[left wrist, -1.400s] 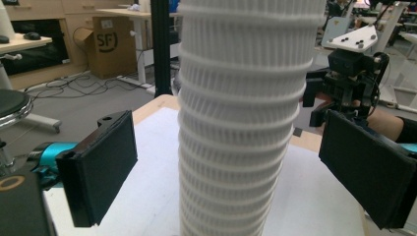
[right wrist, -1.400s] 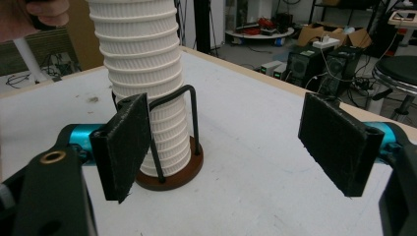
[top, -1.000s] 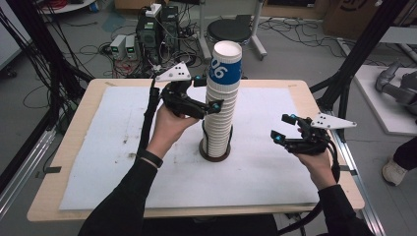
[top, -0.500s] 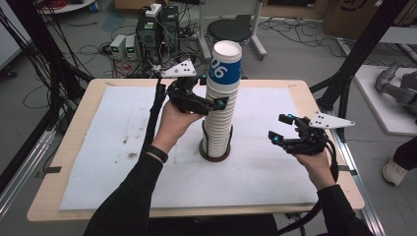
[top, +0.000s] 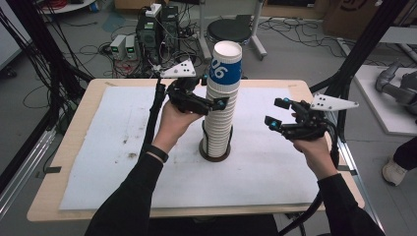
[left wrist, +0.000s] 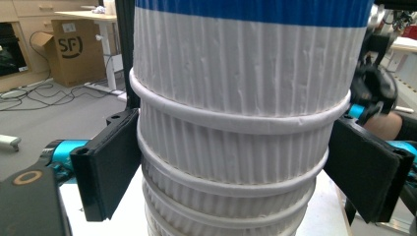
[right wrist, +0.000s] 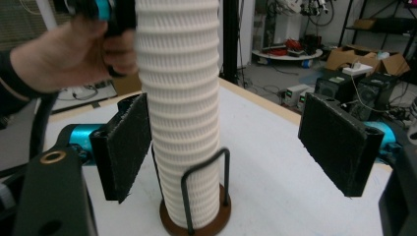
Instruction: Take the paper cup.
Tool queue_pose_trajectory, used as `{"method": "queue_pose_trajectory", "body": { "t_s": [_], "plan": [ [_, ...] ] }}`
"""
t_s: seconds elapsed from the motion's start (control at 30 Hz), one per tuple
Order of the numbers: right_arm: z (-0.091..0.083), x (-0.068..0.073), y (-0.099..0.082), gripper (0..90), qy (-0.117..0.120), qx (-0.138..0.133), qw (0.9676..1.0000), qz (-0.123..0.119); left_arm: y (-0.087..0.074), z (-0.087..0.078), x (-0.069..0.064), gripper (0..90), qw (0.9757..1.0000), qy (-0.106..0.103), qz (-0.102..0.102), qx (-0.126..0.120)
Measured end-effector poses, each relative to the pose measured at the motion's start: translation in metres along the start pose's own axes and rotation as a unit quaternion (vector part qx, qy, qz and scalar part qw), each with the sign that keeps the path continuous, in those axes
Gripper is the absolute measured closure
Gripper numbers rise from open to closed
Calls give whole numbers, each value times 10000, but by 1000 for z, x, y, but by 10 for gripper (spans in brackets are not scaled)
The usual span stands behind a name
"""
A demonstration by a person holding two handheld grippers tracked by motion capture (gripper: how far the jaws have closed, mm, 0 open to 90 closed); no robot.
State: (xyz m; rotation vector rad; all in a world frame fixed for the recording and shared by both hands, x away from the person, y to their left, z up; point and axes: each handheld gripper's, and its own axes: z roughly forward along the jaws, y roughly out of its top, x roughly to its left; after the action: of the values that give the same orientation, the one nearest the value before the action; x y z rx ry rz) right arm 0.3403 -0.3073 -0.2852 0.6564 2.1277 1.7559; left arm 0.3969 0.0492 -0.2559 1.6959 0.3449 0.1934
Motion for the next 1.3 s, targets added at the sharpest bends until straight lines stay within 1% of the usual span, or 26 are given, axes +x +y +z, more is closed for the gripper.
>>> {"method": "queue_pose_trajectory", "body": {
  "t_s": [0.1, 0.13, 0.2, 0.27, 0.3, 0.33, 0.37, 0.4, 0.43, 0.47, 0.5, 0.53, 0.57, 0.6, 0.63, 0.73, 0.77, 0.8, 0.9, 0.97, 1.0, 1.13, 1.17, 1.23, 1.27, 1.3],
  "plan": [
    [4, 0, 17, 209, 74, -109, 9999, -17, 0, 0, 0, 123, 10000, 2, 5, -1],
    [4, 0, 17, 209, 74, -109, 9999, -17, 0, 0, 0, 123, 10000, 0, 5, -3],
    [6, -1, 27, 209, 145, -157, 9998, 9, 0, 0, 0, 123, 10000, 6, -14, -16],
    [10, -1, 41, 209, 236, -199, 9995, 14, 0, 0, 0, 123, 10000, 8, -18, -14],
    [14, 0, 53, 209, 257, -243, 9994, -27, -1, 0, 1, 123, 10000, 6, -22, -25],
    [16, 1, 60, 209, 289, -266, 9992, -48, -1, 0, 1, 123, 10000, -1, -22, -22],
    [16, 1, 60, 209, 289, -266, 9992, -48, -1, 0, 1, 123, 10000, -2, -20, -26],
    [21, 3, 72, 210, 348, -311, 9989, -79, -1, 0, 1, 123, 10000, 0, -31, -33],
    [23, 5, 77, 210, 378, -363, 9986, -86, -1, 0, 2, 123, 10000, 4, -43, -40],
    [23, 5, 77, 210, 378, -363, 9986, -86, -1, 0, 2, 123, 10000, -2, -47, -47],
    [28, 7, 88, 209, 448, -394, 9981, -137, -1, 0, 2, 123, 10000, -6, -48, -50],
    [28, 7, 88, 209, 448, -394, 9981, -137, -1, 0, 2, 123, 10000, -5, -42, -46],
    [33, 9, 98, 209, 481, -410, 9978, -184, -1, 0, 2, 123, 10000, -11, -50, -51],
    [33, 9, 98, 209, 481, -410, 9978, -184, -1, 0, 2, 123, 10000, -10, -49, -53],
    [38, 11, 108, 210, 548, -460, 9973, -174, -1, 0, 2, 123, 10000, -10, -53, -60],
    [46, 13, 120, 210, 669, -580, 9960, -89, -1, 0, 2, 123, 10000, -11, -46, -75],
    [46, 13, 120, 210, 669, -580, 9960, -89, -1, 0, 2, 123, 10000, -12, -49, -76],
    [52, 14, 129, 209, 689, -559, 9960, -82, -1, 0, 2, 123, 10000, -13, -52, -72],
    [63, 17, 141, 210, 768, -500, 9958, -2, -1, 0, 3, 123, 10000, -16, -39, -65],
    [69, 20, 147, 209, 701, -464, 9965, -26, -1, 0, 3, 123, 10000, -17, -43, -68],
    [74, 21, 151, 210, 676, -393, 9969, -74, -1, 0, 3, 123, 10000, -19, -39, -72],
    [88, 25, 158, 209, 610, -160, 9980, -89, -1, 0, 3, 124, 10000, -16, -39, -75],
    [91, 25, 159, 210, 570, -99, 9983, -83, -1, 0, 3, 123, 10000, -24, -40, -75],
    [95, 25, 159, 216, 616, -37, 9981, -68, -1, 0, 3, 124, 10000, -22, -25, -61],
    [97, 25, 159, 224, 555, 17, 9984, -51, -2, 0, 3, 124, 10000, -28, -46, -79],
    [98, 24, 159, 236, 555, 40, 9984, -40, -2, 0, 3, 123, 10000, -29, -32, -67]
  ]
}}
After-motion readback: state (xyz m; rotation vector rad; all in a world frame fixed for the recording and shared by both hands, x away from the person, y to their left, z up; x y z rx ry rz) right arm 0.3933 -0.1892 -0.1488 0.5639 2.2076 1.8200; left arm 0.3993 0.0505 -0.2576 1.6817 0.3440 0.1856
